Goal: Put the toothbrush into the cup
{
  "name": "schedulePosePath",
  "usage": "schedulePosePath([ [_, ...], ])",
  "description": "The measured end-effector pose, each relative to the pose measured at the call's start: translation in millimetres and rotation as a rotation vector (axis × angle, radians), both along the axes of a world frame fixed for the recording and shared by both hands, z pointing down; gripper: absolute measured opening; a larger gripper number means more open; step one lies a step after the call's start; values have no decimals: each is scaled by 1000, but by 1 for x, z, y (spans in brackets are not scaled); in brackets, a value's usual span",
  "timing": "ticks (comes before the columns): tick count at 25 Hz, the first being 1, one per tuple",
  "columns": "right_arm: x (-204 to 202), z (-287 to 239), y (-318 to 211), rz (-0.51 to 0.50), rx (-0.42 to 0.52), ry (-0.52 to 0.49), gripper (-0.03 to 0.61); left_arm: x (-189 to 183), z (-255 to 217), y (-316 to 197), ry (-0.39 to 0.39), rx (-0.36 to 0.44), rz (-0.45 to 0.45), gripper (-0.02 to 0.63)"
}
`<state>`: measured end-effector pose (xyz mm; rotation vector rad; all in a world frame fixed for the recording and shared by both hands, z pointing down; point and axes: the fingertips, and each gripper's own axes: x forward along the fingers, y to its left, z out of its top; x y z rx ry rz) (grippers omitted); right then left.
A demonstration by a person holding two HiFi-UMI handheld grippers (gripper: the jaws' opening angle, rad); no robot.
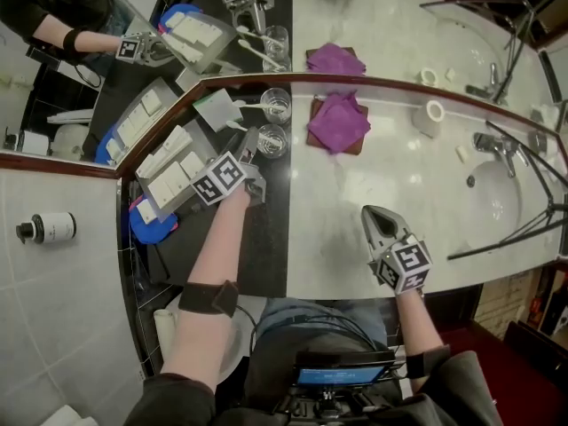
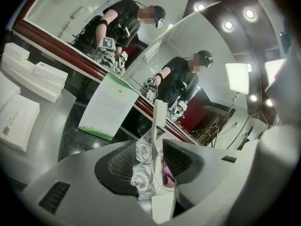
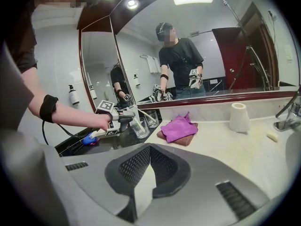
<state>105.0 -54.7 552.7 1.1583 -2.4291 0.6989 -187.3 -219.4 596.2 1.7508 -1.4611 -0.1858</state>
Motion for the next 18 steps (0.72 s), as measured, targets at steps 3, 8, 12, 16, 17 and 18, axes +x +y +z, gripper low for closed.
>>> schedulePosePath([
  [3,2,0,1,7,-1,0,17,0,-4,-2,4,22,-2,83],
  [8,2,0,2,12,1,-3,17,4,-12,-4,14,51,-7,17],
  [12,2,-3,3,13,5,-8,17,1,-17,-3,3,60,-17,14],
  [16,4,-5,3,6,10,-14,17,-3,-33,-5,-24,93,-19,14],
  [17,5,-5,3,6,11,-13,17,-3,-38,-5,-38,101,-16,14],
  [18,7,-5,3,8,12,-13,17,-2,-43,-6,-51,108,-10,14],
])
